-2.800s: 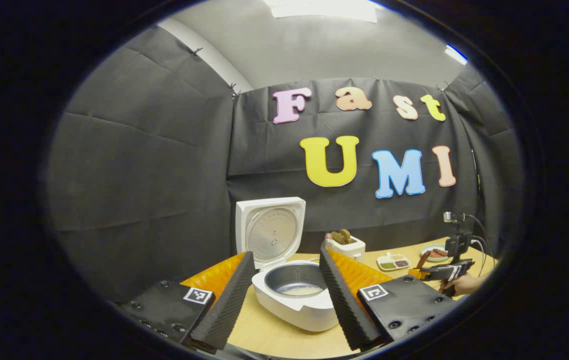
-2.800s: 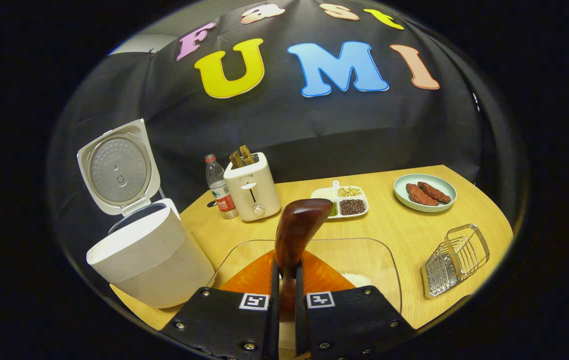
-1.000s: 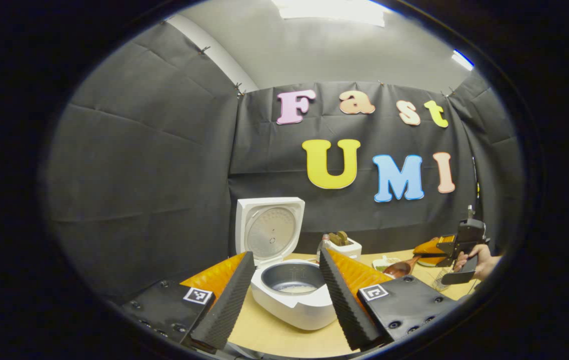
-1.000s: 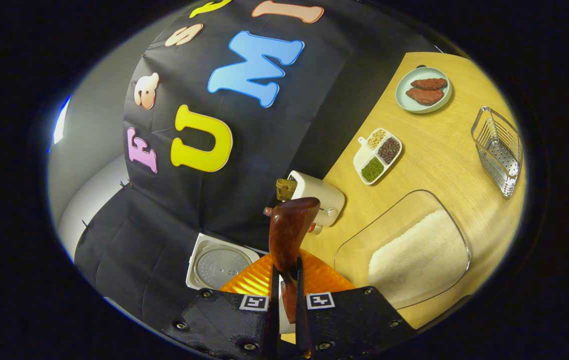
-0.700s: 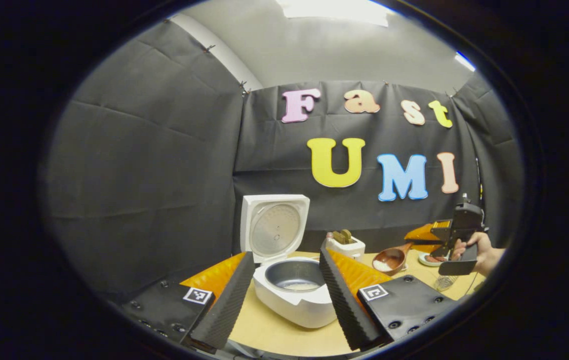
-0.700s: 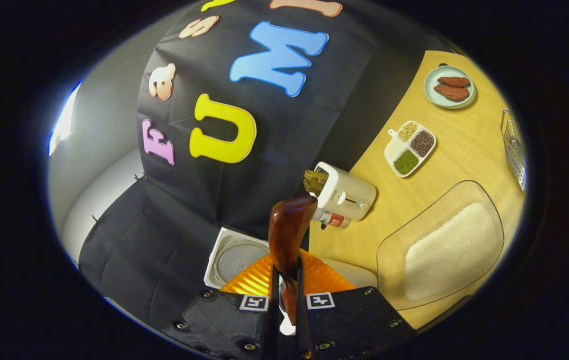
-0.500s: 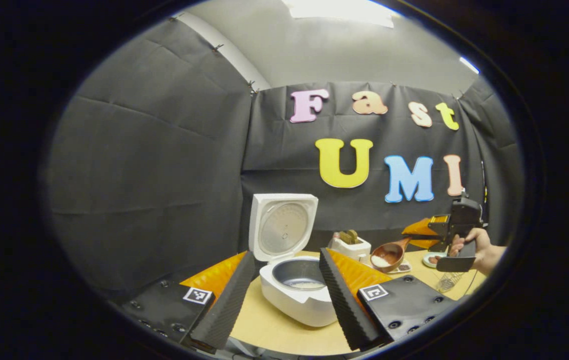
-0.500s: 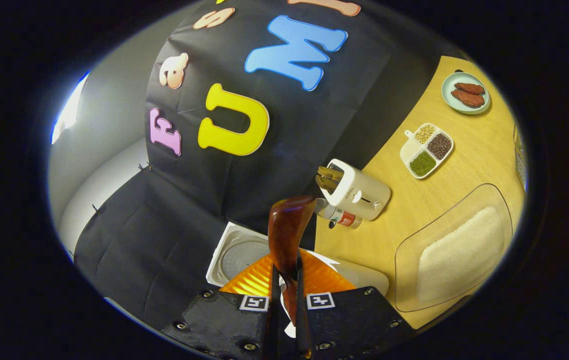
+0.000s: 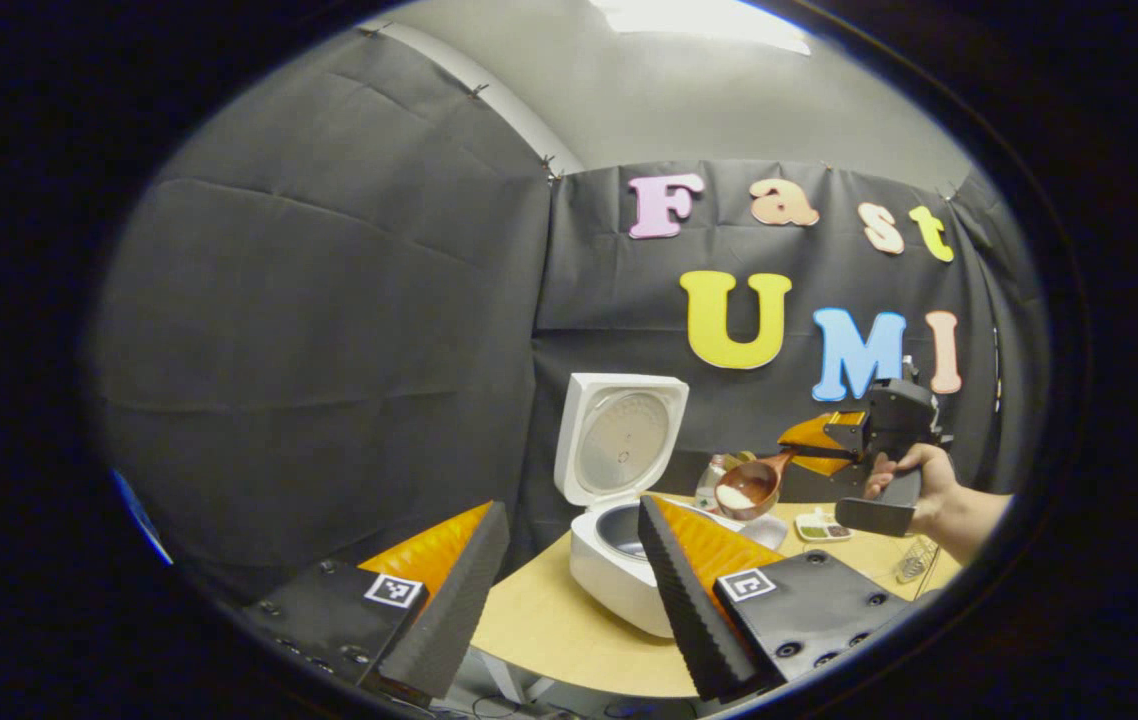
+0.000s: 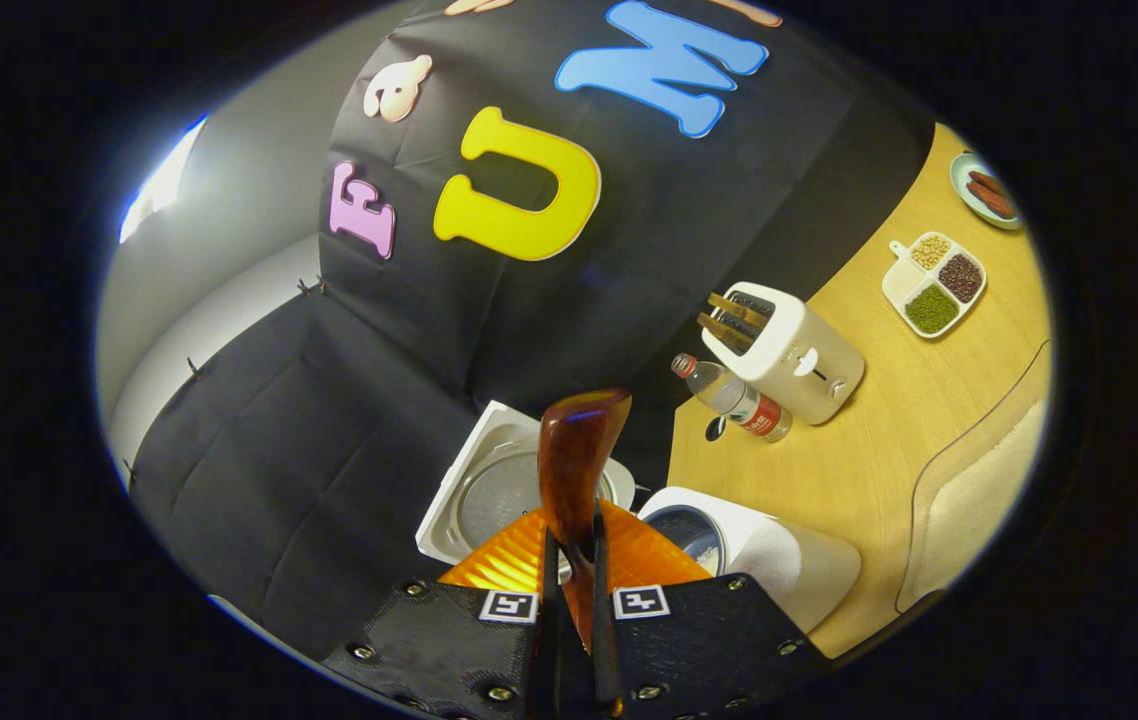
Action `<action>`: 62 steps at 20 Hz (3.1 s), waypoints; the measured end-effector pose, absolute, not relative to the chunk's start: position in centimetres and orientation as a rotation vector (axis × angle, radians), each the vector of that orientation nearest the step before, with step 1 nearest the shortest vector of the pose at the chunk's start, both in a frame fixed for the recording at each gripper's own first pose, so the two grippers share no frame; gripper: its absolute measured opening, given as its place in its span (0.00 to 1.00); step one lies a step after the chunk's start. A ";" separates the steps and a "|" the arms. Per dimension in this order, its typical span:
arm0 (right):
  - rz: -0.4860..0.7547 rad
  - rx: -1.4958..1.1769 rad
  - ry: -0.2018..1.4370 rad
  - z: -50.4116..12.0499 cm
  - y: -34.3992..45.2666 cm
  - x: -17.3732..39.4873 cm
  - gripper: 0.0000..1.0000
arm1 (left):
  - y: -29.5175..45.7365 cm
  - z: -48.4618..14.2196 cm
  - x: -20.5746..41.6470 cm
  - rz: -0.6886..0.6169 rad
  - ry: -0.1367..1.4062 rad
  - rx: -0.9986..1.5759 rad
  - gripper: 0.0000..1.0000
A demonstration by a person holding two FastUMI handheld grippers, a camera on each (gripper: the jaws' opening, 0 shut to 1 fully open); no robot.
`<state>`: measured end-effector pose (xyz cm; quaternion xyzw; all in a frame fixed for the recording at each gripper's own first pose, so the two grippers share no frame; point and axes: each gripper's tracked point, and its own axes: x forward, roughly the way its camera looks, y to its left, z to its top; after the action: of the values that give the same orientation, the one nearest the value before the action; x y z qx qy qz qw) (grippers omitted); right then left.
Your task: Close the left gripper, press the button to open the rice cooker; take a wooden spoon from the chopstick holder with the right hand, scoop a spoonful of rice and pour it into the rice cooker, then put the wooden spoon back into the chopstick holder.
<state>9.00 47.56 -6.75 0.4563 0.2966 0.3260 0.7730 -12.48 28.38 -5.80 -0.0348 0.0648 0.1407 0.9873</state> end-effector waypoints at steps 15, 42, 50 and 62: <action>0.796 0.403 0.484 -10.7 58.0 10.2 0.13 | 31.1 -8.0 -15.8 0.382 0.184 -0.070 0.92; 0.843 0.236 0.399 -9.5 56.3 10.3 0.13 | 31.1 -8.6 -13.5 0.345 0.154 -0.073 0.92; 0.732 0.667 0.556 -8.8 50.6 12.1 0.13 | 29.3 -6.8 -12.7 0.300 0.120 -0.046 0.92; 0.653 0.711 0.438 -2.7 35.0 11.7 0.13 | 19.1 -3.3 -7.5 0.115 0.034 -0.071 0.93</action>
<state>11.68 35.02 -2.66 0.3391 0.2087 0.3116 0.8627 -7.53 19.10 -3.26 -0.0356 0.0170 0.0574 0.9976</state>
